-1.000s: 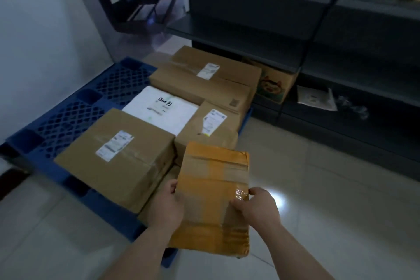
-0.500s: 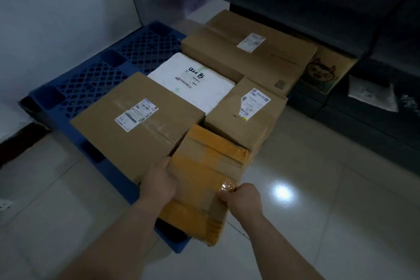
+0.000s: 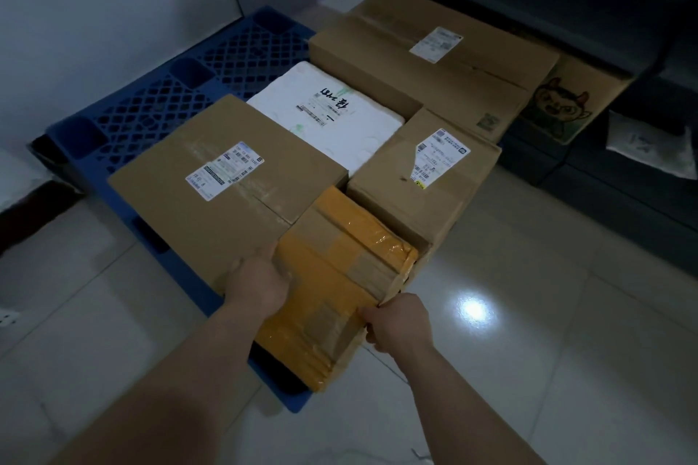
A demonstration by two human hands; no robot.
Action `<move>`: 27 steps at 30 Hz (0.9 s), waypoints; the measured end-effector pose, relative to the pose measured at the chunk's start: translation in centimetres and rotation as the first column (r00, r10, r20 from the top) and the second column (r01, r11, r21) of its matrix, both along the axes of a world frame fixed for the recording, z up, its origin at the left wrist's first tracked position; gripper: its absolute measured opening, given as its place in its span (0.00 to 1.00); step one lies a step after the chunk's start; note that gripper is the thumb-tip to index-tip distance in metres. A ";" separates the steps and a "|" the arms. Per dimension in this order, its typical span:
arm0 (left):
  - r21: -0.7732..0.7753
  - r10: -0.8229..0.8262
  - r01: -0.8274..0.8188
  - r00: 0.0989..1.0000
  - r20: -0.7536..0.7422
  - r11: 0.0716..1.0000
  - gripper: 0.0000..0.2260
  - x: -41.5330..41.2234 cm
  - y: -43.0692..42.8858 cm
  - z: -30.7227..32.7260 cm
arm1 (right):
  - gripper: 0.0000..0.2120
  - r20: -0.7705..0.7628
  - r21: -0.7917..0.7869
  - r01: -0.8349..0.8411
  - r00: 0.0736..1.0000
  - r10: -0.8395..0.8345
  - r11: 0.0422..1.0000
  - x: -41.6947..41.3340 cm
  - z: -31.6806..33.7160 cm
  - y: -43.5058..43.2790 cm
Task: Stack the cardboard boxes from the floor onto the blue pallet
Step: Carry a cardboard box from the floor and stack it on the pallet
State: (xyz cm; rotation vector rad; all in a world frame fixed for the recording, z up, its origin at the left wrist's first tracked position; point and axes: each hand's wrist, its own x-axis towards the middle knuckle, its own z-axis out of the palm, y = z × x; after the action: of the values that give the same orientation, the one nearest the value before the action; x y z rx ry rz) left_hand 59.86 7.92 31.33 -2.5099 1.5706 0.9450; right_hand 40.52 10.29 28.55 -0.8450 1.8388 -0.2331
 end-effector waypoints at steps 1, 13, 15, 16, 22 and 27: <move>-0.002 0.010 -0.010 1.000 -0.005 1.000 0.27 0.1 0.0 0.0 | 0.11 0.002 -0.001 -0.002 1.000 0.002 1.000 0.0 0.1 0.0; -0.044 0.102 -0.105 0.992 -0.078 0.993 0.24 0.7 -0.2 -0.4 | 0.08 0.073 0.037 0.019 0.997 -0.022 0.999 -0.2 0.9 0.0; -0.062 0.125 -0.132 0.987 -0.102 0.989 0.23 1.0 -0.1 -0.7 | 0.09 0.079 0.050 0.017 0.997 -0.021 0.999 -0.2 1.0 0.1; -0.072 0.143 -0.151 0.983 -0.113 0.986 0.23 1.0 -0.1 -0.8 | 0.09 0.081 0.057 0.022 0.996 -0.026 0.998 -0.3 1.0 0.1; -0.107 0.178 -0.183 0.983 -0.052 0.977 0.20 0.8 -0.2 -1.1 | 0.09 0.110 0.082 0.021 0.993 -0.030 0.996 -0.3 1.5 -0.2; -0.111 0.193 -0.194 0.981 -0.021 0.975 0.18 0.5 -0.2 -1.0 | 0.09 0.111 0.110 0.025 0.993 -0.037 0.994 -0.6 1.6 -0.2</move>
State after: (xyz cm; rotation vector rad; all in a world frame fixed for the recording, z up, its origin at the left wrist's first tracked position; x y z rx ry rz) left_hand 60.34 7.74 30.34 -2.7820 1.4413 0.9130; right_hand 39.96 10.12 30.10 -0.7143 1.7433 -0.1950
